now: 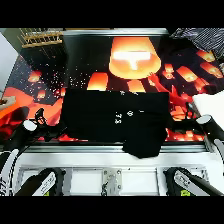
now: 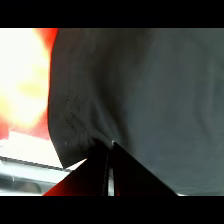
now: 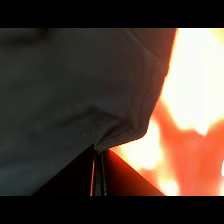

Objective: Fold the clothes and pants, and hang the long-sleeved shirts on hangers.

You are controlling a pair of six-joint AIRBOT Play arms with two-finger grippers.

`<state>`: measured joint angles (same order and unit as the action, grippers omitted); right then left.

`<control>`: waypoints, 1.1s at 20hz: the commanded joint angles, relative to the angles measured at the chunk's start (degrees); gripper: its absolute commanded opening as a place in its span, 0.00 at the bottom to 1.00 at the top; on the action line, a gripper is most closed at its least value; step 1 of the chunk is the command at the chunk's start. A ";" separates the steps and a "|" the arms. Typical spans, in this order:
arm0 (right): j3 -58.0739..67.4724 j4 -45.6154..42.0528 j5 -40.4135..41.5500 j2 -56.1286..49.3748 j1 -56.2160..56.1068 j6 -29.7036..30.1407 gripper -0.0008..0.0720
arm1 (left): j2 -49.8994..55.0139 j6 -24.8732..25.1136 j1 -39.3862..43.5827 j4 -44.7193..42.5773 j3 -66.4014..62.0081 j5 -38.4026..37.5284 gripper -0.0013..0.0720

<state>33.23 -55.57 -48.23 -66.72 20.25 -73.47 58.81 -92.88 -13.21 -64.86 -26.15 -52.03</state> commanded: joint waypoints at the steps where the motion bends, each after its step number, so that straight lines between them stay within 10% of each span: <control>1: 8.24 0.15 3.45 -1.22 -0.81 -0.61 0.03 | -0.07 0.09 1.42 -0.07 0.02 -1.16 0.02; 3: 12.96 -1.03 2.19 -2.67 -0.81 -1.31 0.09 | -0.07 0.09 4.24 -0.09 0.02 -0.83 0.02; 5: 16.39 -3.19 -2.19 -3.04 -0.46 -1.29 0.74 | -0.04 0.09 6.67 -0.28 0.02 -0.09 0.02; 10: 14.53 -18.21 -17.94 0.92 5.03 -1.31 0.68 | -0.04 0.04 7.30 -3.13 0.04 -0.63 0.02; 22: -6.60 1.40 -10.91 2.99 6.21 4.94 0.68 | -0.04 0.04 7.30 -3.04 0.04 -0.24 0.02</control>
<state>28.51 -59.09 -62.11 -63.81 27.73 -69.76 58.76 -92.88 -5.93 -67.88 -26.13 -52.27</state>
